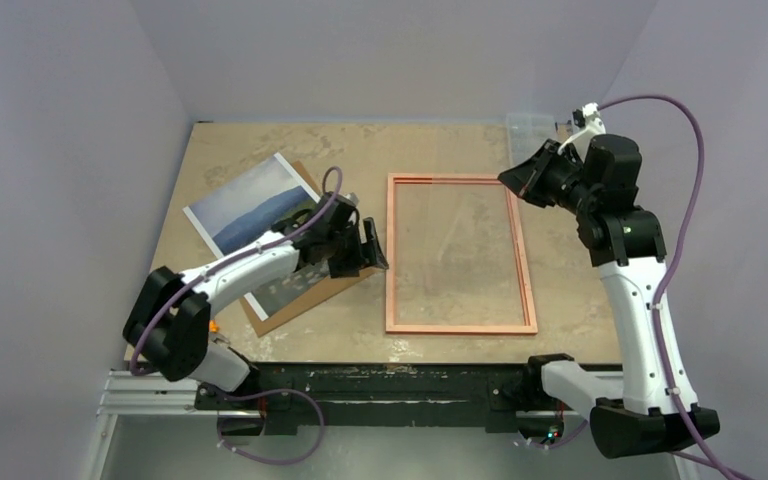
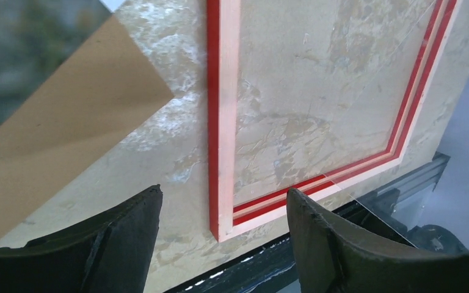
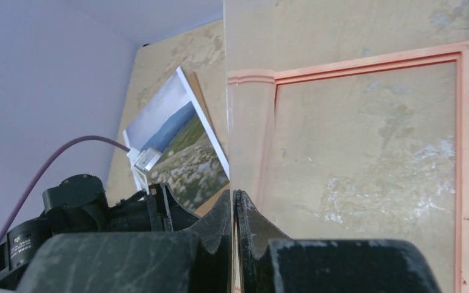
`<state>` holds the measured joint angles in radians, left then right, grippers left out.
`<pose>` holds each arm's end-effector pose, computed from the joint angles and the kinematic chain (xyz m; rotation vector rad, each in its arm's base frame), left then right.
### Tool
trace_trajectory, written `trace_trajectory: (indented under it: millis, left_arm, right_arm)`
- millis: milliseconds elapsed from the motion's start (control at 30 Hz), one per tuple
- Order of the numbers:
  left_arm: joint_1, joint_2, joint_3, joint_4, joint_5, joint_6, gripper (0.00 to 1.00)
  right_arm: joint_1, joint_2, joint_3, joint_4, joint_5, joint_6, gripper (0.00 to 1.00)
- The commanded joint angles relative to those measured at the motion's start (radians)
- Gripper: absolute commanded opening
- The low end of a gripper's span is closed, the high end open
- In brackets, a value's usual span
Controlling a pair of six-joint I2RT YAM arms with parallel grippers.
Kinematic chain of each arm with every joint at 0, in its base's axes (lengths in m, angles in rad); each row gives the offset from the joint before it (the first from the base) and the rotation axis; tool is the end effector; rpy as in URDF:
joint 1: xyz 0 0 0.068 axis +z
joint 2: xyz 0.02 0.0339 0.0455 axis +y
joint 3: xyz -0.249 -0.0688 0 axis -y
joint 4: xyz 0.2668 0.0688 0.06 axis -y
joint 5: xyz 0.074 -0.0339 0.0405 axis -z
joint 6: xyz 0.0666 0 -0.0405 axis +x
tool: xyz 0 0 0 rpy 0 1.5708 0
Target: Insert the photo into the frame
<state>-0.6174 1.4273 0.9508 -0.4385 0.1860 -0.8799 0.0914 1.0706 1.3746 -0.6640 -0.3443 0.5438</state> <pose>0.2652 -0.2034 0.1804 -0.2655 2.6590 -0.8009 0.2620 0.0466 0.4210 0.2107 1.9719 0.7508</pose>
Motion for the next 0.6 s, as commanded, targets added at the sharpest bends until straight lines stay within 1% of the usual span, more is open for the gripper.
trace_trajectory:
  millis: [0, 167, 333, 400, 433, 533, 567]
  left_arm:
    - [-0.070, 0.122, 0.121, -0.029, -0.049, 0.017, 0.71]
    - [-0.147, 0.263, 0.228, -0.110, -0.132, 0.003, 0.66]
    - [-0.198, 0.386, 0.357, -0.242, -0.234, 0.033, 0.63]
    - [-0.214, 0.420, 0.395, -0.283, -0.268, 0.036, 0.59]
    - [-0.219, 0.431, 0.405, -0.292, -0.281, 0.037, 0.55]
    - [-0.223, 0.452, 0.407, -0.293, -0.285, 0.028, 0.46]
    - [-0.223, 0.459, 0.406, -0.292, -0.283, 0.026, 0.44]
  right_arm:
    - [0.001, -0.019, 0.039, -0.033, 0.111, -0.030, 0.00]
    - [0.001, -0.026, 0.047, -0.050, 0.151, -0.051, 0.00]
    - [0.001, -0.032, 0.050, -0.060, 0.166, -0.065, 0.00]
    - [0.001, -0.036, 0.044, -0.058, 0.171, -0.067, 0.00]
    - [0.001, -0.037, 0.041, -0.058, 0.172, -0.066, 0.00]
    - [0.001, -0.035, 0.033, -0.056, 0.168, -0.069, 0.00]
    - [0.001, -0.034, 0.029, -0.052, 0.165, -0.070, 0.00]
